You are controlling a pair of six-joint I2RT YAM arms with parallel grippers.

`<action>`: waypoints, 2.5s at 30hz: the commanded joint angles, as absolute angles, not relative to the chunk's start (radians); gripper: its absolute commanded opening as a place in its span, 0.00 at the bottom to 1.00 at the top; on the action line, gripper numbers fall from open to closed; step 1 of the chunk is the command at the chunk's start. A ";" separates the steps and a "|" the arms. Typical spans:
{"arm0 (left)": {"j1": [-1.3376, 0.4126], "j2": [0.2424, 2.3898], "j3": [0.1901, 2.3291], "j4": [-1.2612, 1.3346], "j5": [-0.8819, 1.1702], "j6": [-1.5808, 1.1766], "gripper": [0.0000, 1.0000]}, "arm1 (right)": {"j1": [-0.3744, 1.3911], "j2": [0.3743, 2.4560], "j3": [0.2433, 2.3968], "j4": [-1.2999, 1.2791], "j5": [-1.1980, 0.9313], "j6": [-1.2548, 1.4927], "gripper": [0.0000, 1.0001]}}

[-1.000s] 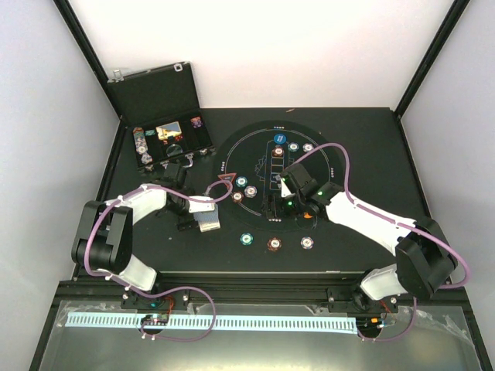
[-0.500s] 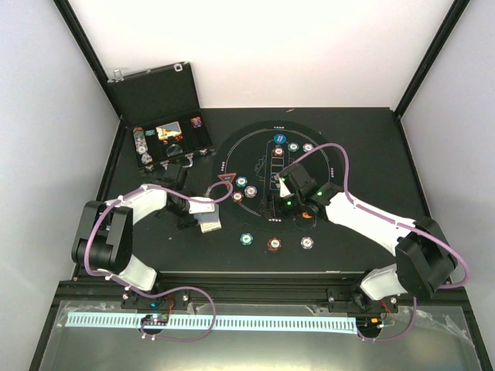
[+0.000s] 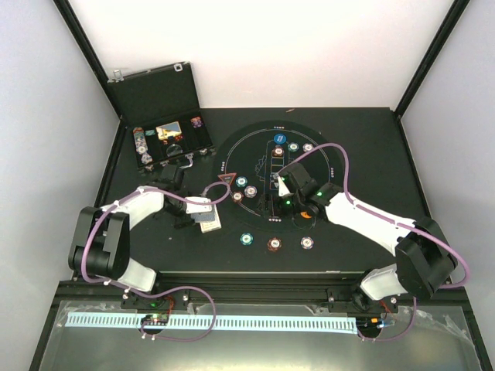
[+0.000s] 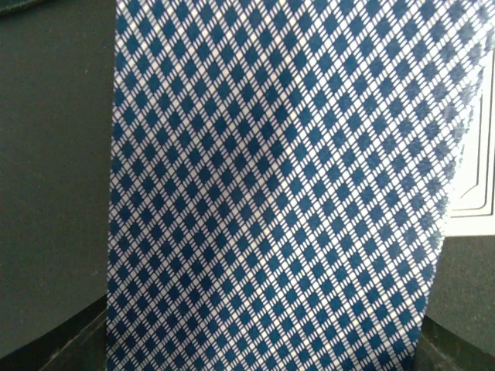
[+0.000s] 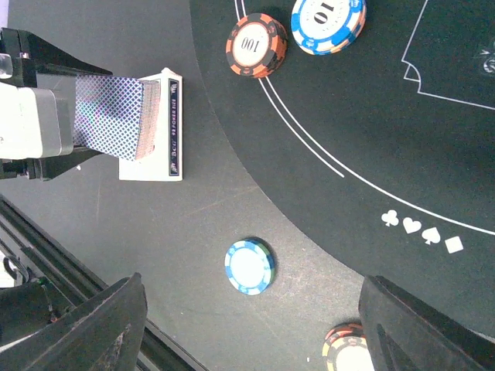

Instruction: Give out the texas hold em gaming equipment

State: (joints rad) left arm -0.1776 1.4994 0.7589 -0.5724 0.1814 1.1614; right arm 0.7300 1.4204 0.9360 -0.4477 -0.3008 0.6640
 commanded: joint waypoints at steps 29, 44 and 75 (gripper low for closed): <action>-0.260 1.241 1.016 -1.000 0.524 1.002 0.01 | 0.820 1.569 0.909 0.192 -0.653 0.996 0.76; -0.296 1.203 0.976 -0.975 0.485 1.002 0.02 | 0.829 1.645 0.924 0.329 -0.701 1.081 0.71; -0.311 1.182 0.958 -0.932 0.625 1.016 0.93 | 0.881 1.766 0.907 0.570 -0.772 1.226 0.05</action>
State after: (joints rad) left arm -0.3035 1.2167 0.9565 -0.9421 0.5575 0.9882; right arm 0.8669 1.7535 0.9043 0.5179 -0.7464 1.2297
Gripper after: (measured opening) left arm 0.947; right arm 0.172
